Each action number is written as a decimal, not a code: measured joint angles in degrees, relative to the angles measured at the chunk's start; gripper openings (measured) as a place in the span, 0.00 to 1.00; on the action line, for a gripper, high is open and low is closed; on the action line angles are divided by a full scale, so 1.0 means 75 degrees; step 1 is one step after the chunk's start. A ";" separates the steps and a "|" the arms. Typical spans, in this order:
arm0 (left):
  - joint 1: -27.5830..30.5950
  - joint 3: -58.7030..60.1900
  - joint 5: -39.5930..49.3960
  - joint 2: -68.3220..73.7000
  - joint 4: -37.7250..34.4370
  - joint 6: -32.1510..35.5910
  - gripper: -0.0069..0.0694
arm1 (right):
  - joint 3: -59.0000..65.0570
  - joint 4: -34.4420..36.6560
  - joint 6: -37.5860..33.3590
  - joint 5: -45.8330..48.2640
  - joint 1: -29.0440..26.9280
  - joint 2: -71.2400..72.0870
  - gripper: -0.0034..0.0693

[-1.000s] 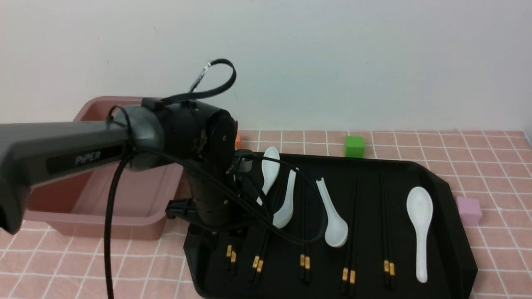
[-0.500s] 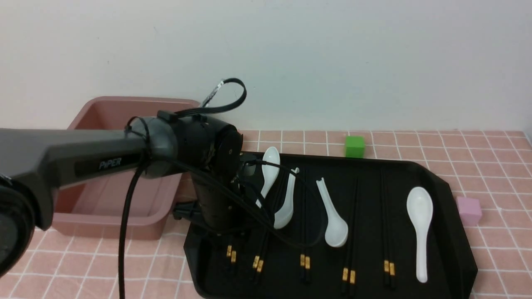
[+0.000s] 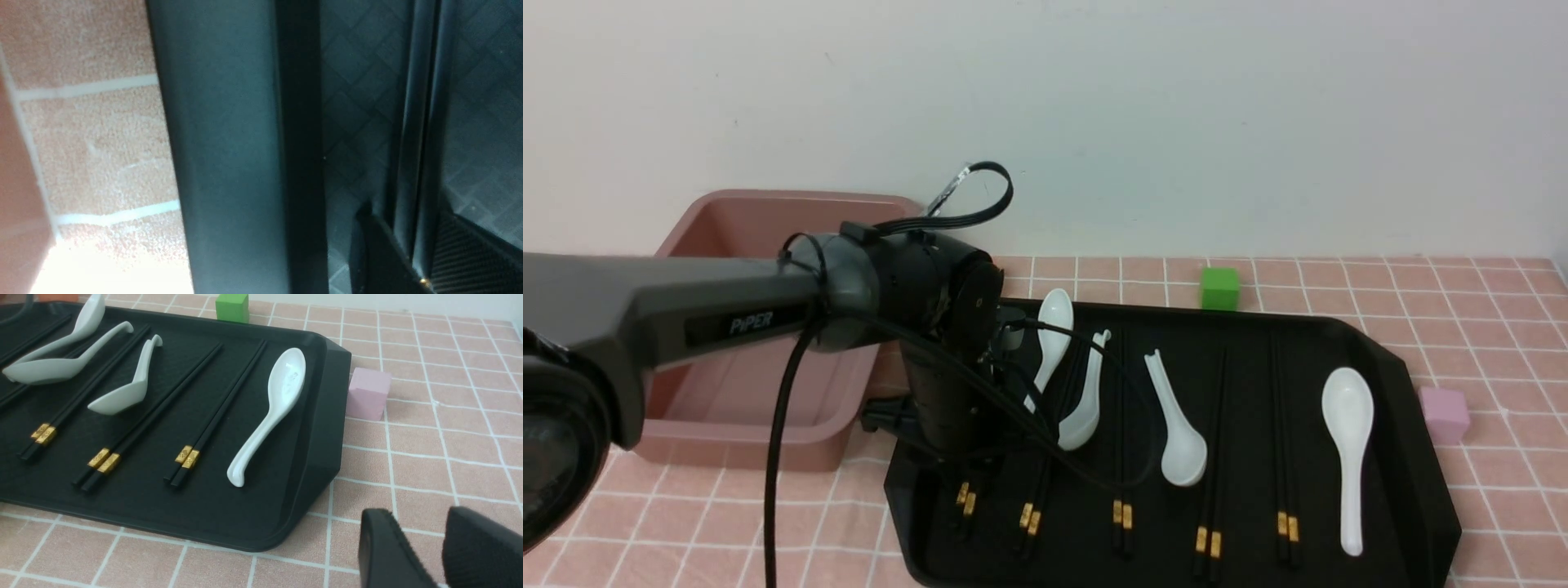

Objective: On pink tablecloth take chopsticks from black tray and put them in box.
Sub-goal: 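Reach over to the black tray and grasp a pair of chopsticks with the left gripper, then place the chopsticks into the pink bin with the left gripper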

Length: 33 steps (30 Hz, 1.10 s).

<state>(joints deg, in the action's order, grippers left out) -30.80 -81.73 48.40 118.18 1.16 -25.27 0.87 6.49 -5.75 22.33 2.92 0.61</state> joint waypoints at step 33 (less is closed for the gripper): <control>0.2092 0.0246 0.1001 -0.2945 0.0846 0.0785 0.26 | 0.0000 0.0000 0.0000 0.0000 0.0000 0.0000 0.38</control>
<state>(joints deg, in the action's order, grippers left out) -15.10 -79.89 55.91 96.09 7.51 -19.38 0.87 6.49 -5.75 22.33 2.92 0.61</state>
